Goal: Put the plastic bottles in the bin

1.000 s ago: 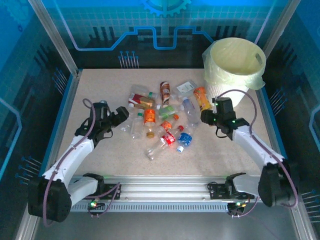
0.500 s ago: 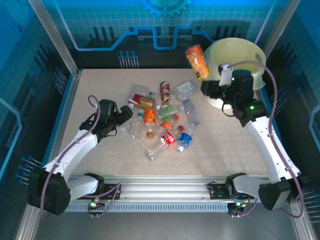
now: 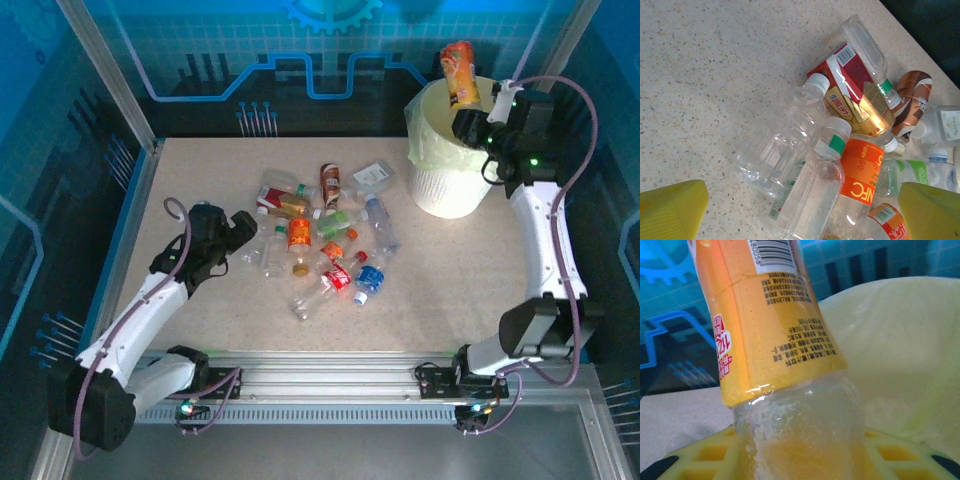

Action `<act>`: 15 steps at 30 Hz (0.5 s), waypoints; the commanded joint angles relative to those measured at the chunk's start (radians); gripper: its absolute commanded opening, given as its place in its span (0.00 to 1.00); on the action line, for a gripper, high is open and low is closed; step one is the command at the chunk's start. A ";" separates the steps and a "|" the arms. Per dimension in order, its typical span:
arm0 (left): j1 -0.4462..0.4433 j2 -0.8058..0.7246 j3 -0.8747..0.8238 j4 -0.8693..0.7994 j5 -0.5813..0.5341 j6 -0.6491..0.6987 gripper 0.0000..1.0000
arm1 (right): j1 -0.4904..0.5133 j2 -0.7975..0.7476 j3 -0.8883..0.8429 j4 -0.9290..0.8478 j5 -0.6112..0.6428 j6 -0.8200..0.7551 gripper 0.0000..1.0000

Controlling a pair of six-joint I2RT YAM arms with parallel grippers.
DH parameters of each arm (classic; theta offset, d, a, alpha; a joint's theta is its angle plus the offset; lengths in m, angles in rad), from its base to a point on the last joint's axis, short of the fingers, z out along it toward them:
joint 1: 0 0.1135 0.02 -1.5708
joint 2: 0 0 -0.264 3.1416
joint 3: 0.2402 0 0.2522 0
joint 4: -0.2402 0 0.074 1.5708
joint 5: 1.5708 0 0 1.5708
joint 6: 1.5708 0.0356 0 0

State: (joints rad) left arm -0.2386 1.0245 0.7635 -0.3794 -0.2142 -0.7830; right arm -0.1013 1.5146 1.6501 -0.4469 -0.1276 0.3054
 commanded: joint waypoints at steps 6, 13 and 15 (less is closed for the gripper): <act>-0.003 -0.020 -0.015 -0.025 -0.030 0.034 0.99 | -0.067 0.161 0.114 0.008 0.027 -0.054 0.45; -0.003 -0.021 -0.013 -0.059 -0.020 0.059 0.99 | -0.078 0.237 0.140 0.005 -0.044 -0.085 0.48; -0.002 -0.022 -0.017 -0.056 -0.002 0.063 0.99 | -0.078 0.251 0.140 0.003 -0.082 -0.092 0.50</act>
State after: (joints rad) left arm -0.2386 1.0134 0.7624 -0.4084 -0.2283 -0.7528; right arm -0.1669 1.7485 1.7493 -0.4465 -0.1375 0.2428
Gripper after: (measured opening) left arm 0.990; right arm 0.496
